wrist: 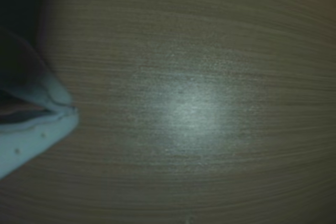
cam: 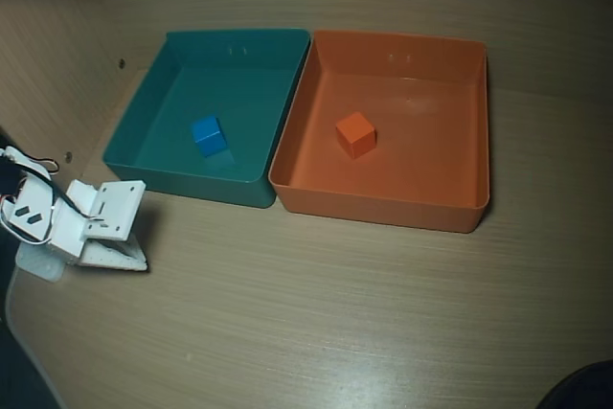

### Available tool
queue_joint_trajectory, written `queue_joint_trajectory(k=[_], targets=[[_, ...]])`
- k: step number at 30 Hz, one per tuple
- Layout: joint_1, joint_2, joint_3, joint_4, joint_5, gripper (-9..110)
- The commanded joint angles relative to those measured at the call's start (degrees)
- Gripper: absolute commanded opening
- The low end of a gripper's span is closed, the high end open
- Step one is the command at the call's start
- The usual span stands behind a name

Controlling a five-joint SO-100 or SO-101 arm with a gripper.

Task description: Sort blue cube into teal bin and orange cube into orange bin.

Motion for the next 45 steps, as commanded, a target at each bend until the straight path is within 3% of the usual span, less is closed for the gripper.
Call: queue_joint_trajectory(k=[1, 8, 45], targets=[[0.2, 0.4, 3.8, 3.1, -0.3, -6], [0.3, 0.4, 3.8, 22.4, 0.7, -6], [0.4, 0.4, 3.8, 21.1, 0.7, -6]])
